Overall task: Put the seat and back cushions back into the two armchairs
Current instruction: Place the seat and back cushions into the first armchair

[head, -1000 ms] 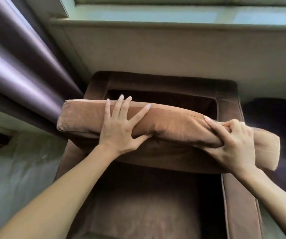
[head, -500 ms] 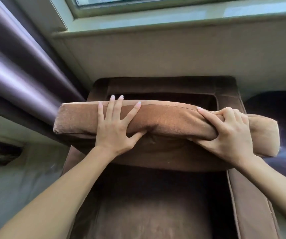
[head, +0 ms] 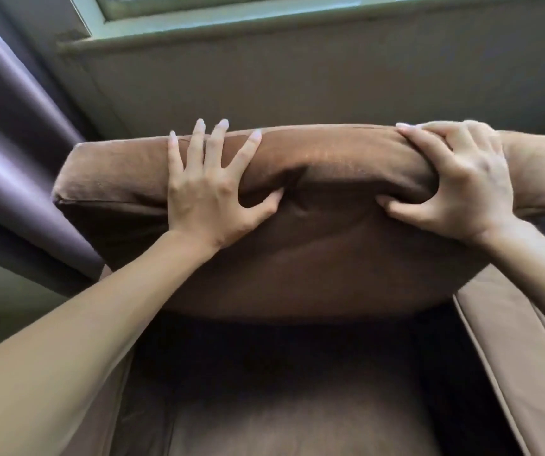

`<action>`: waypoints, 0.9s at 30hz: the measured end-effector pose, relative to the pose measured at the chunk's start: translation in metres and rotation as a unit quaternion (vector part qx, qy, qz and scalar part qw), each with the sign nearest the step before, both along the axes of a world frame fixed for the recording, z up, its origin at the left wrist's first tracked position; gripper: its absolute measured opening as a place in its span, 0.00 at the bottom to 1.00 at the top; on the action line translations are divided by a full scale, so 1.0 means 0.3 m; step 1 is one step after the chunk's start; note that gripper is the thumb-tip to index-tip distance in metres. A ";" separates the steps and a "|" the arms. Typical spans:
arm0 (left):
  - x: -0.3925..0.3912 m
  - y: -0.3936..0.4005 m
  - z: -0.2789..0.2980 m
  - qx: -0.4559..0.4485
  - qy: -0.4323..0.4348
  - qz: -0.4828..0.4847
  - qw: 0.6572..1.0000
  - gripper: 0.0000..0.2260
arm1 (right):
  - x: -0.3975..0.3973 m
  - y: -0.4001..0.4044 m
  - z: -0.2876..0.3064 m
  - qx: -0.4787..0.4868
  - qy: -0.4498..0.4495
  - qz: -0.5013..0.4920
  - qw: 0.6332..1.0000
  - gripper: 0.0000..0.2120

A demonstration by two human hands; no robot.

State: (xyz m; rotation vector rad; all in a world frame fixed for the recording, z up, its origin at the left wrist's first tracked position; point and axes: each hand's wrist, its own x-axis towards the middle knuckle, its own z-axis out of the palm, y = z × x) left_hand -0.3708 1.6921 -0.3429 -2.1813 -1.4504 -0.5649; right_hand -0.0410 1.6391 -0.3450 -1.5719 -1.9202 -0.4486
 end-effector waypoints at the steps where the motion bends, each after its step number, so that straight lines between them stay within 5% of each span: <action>1: 0.002 0.002 -0.011 0.018 -0.006 0.000 1.000 0.34 | -0.004 0.000 -0.015 0.017 -0.005 0.000 1.000 0.39; 7: -0.004 -0.005 -0.081 0.159 -0.067 0.004 0.985 0.32 | -0.043 -0.020 -0.125 0.140 0.019 -0.064 0.988 0.34; 11: -0.006 -0.055 -0.184 0.220 -0.125 0.069 0.965 0.33 | -0.116 -0.071 -0.252 0.163 0.112 -0.164 0.966 0.43; 16: -0.028 -0.166 -0.459 0.222 -0.105 0.042 0.969 0.32 | -0.186 -0.160 -0.513 0.177 0.064 -0.121 0.975 0.43; 21: -0.127 -0.260 -0.814 0.163 -0.080 -0.021 0.983 0.33 | -0.264 -0.263 -0.920 0.086 -0.020 -0.073 0.993 0.51; 27: -0.217 -0.296 -1.183 0.103 -0.059 -0.006 0.993 0.40 | -0.264 -0.291 -1.230 0.060 -0.007 -0.046 0.997 0.53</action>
